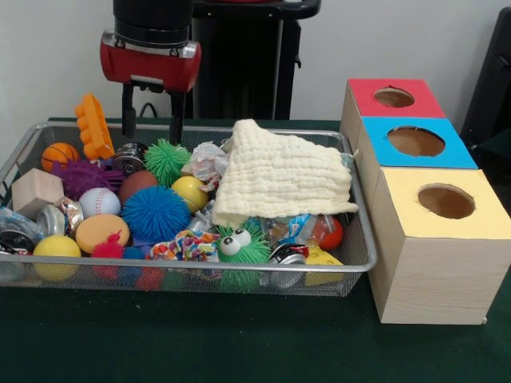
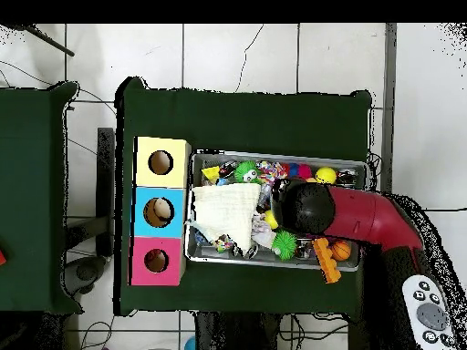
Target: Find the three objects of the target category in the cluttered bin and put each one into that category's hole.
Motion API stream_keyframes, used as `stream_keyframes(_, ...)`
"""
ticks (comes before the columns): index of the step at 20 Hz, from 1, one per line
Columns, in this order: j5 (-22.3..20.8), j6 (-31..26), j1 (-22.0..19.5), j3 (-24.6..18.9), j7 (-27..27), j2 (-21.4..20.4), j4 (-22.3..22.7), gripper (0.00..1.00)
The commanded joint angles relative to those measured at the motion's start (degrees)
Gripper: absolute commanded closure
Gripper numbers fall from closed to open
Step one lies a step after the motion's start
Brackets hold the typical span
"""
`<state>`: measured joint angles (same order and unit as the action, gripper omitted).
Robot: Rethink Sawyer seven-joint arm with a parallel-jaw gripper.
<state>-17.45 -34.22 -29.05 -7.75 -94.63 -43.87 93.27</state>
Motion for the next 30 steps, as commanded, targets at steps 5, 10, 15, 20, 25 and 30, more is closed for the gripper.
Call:
stream_keyframes(5, 1.5, -6.4, -0.1, -2.2, -2.3, 3.7, -3.5, 0.0)
stream_keyframes(10, 1.2, -6.4, -0.5, -2.6, -1.4, 4.9, -5.1, 0.0)
stream_keyframes(15, 1.7, -9.4, -0.4, -2.7, -0.5, 4.4, -6.6, 0.0)
stream_keyframes(20, 1.7, -12.1, -0.4, -3.5, 0.7, 7.0, -11.8, 0.0)
stream_keyframes(25, 1.3, -12.0, -0.2, -3.7, 0.4, 8.9, -14.3, 0.0)
stream_keyframes(30, 0.5, -9.2, 0.0, -3.3, -0.6, 10.5, -14.3, 0.0)
